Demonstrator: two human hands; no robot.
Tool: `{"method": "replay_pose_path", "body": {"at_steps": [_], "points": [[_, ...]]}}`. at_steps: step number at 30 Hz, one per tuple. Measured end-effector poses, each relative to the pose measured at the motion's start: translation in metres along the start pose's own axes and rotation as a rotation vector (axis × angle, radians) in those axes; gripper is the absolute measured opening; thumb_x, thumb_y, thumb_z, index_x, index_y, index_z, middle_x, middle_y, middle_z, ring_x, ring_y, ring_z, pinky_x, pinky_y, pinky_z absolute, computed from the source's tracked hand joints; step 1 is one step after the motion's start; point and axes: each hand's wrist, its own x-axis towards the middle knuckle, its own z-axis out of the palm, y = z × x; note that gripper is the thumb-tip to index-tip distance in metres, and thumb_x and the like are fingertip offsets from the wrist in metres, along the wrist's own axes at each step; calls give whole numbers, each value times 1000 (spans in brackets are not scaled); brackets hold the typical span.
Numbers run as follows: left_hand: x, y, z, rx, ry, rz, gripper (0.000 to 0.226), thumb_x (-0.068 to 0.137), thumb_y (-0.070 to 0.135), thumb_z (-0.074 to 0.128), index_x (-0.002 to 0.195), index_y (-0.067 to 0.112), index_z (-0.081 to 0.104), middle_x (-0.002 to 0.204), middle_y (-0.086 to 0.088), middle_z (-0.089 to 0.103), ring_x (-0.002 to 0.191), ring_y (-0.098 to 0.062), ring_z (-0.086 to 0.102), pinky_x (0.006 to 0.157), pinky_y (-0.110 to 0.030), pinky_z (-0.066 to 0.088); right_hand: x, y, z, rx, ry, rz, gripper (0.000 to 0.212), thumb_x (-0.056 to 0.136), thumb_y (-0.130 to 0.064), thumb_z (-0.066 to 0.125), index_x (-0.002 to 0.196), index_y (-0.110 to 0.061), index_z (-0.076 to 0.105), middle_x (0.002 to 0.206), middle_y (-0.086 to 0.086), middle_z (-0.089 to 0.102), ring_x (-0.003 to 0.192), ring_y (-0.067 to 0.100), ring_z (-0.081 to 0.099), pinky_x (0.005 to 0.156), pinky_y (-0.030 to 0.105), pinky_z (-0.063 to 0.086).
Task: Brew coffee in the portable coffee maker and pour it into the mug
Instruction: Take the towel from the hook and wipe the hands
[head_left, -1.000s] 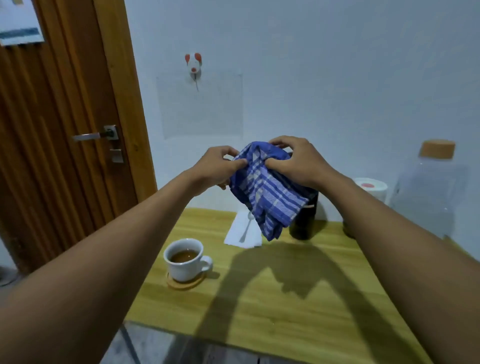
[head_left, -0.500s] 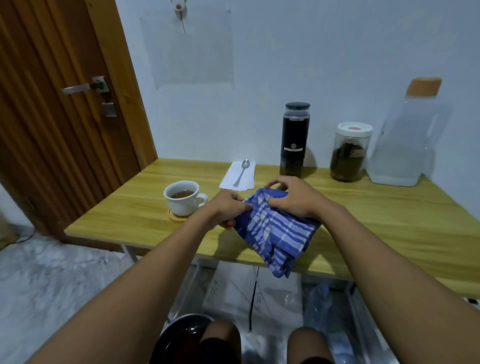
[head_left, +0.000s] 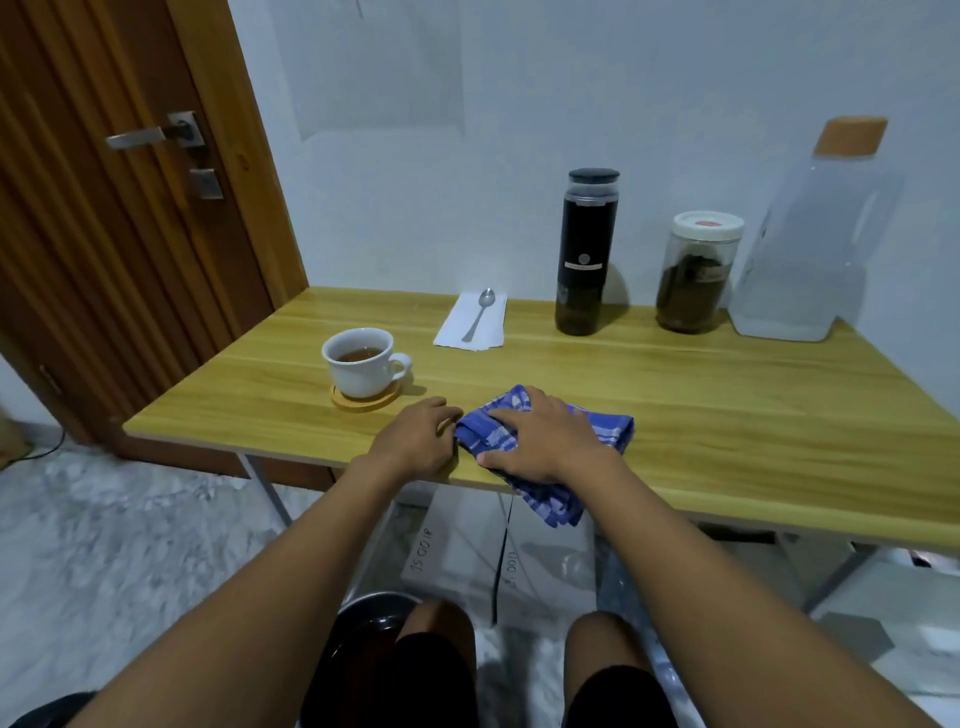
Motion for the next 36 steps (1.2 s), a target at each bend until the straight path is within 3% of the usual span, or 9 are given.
{"method": "replay_pose_path", "body": {"at_steps": [6,12,17,23,31,36], "points": [[0,0,-1,14,-11,-7,45,104,29,47,148,20,50,162,-5,34,147,-23,31,118,-35,25,4,5,3,13,32,76,69,93,-69,41,154,-42,24,166,6,4,151,29,8,117,57,17],[0,-1,0,7,-39,-16,46,105,32,46,150,22,46,164,-3,28,149,-23,27,119,-36,23,2,37,-5,25,51,196,65,96,-66,39,154,-40,25,164,7,14,149,29,16,112,55,30],[2,-1,-2,7,-68,-29,46,105,33,46,150,25,45,165,-1,26,150,-22,26,119,-38,24,0,32,-4,-11,15,125,62,97,-65,33,153,-41,27,163,9,16,148,31,17,114,53,27],[4,-3,-1,13,-58,-25,45,105,30,46,149,21,47,164,-3,28,148,-23,28,117,-36,26,21,-5,5,3,36,53,51,103,-49,31,153,-39,30,163,10,13,148,32,14,116,58,21],[4,0,1,22,-33,-19,47,103,36,48,148,22,48,161,-1,32,146,-22,32,115,-36,29,31,38,-12,62,99,249,48,102,-43,34,148,-32,40,157,9,27,141,31,27,110,55,31],[18,10,-3,65,-41,-10,46,103,36,45,148,23,48,159,-2,34,144,-24,36,113,-42,35,22,42,-4,83,127,282,50,100,-42,36,149,-33,39,158,9,25,142,32,26,111,56,29]]}}
